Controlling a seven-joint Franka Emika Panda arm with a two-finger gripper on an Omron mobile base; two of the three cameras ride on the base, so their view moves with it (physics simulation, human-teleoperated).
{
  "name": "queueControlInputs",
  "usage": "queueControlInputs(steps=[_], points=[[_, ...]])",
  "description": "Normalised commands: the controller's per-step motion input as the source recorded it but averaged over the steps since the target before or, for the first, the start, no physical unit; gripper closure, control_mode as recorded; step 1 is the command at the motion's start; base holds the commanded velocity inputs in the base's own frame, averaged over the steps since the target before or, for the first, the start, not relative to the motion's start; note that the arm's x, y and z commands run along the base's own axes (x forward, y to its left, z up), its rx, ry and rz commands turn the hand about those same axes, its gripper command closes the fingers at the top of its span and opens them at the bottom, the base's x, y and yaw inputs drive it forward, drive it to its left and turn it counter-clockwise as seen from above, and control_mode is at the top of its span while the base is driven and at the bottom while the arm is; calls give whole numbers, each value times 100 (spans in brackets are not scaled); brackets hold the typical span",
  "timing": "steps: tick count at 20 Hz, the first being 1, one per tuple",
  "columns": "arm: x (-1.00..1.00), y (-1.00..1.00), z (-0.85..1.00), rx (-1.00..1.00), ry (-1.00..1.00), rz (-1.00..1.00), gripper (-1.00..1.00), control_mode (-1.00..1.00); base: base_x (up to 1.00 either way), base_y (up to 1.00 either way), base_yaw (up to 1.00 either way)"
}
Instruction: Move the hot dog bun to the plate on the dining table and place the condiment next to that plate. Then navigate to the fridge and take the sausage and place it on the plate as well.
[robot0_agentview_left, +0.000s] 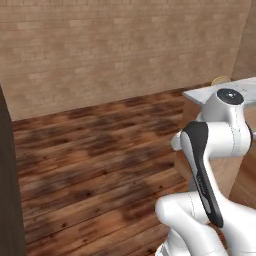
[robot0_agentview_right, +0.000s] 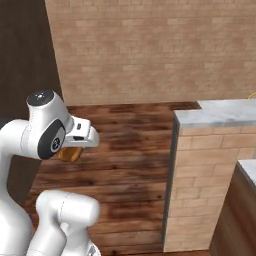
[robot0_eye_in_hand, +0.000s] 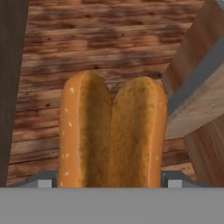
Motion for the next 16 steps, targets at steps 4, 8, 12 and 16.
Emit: queueControlInputs(steps=[4,8,12,16], points=[[0,0,0,0,0,0,100,100,100,47,-31],[0,0,0,0,0,0,100,100,95,63,-35],[0,0,0,0,0,0,100,100,83,75,-41],[0,0,0,0,0,0,100,100,85,73,-46]])
